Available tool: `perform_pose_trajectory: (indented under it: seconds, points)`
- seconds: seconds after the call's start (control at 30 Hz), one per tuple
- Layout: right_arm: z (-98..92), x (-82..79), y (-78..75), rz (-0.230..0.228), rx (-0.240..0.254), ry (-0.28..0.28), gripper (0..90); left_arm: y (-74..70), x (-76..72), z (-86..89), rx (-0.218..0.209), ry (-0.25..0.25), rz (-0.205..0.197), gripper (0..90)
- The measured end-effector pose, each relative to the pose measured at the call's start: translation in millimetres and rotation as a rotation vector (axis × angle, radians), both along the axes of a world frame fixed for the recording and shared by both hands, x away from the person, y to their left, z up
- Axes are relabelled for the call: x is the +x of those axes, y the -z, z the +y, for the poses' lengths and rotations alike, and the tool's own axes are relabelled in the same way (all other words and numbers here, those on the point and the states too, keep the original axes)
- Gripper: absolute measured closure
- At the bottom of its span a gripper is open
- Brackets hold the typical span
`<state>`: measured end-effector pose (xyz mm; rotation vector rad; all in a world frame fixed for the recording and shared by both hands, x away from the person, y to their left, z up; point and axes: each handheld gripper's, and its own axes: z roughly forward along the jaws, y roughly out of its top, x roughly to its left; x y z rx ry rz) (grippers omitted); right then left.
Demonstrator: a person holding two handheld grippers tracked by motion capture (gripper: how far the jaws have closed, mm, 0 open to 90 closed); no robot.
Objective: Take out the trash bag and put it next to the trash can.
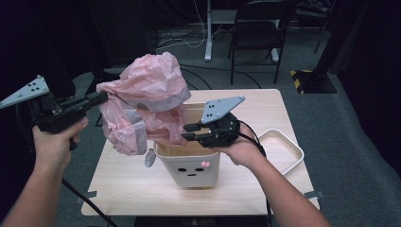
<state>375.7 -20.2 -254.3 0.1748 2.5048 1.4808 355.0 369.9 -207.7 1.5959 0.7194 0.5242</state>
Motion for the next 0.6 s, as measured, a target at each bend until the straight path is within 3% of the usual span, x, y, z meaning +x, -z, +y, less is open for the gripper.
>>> perform_pose_trajectory:
  seconds: [0.13, 0.33, 0.47, 0.6]
  points:
    - [0.8, 0.3, 0.4, -0.011, -0.03, -0.016, 88.7, 1.7, 1.3, -0.5, -0.002, 0.002, 0.004, 89.6]
    - [-1.8, 3.5, 0.6, 0.011, -0.022, -0.012, 89.8, 2.1, 1.9, -1.7, -0.001, 0.002, 0.006, 89.6]
    - [-2.5, 3.3, 0.1, 0.039, 0.003, -0.009, 69.9, 2.0, 1.9, -1.6, -0.001, 0.001, 0.008, 89.6]
    - [-3.4, -1.5, -1.6, 0.033, 0.007, -0.029, 64.6, 1.5, 1.5, -2.0, 0.002, 0.001, 0.006, 89.6]
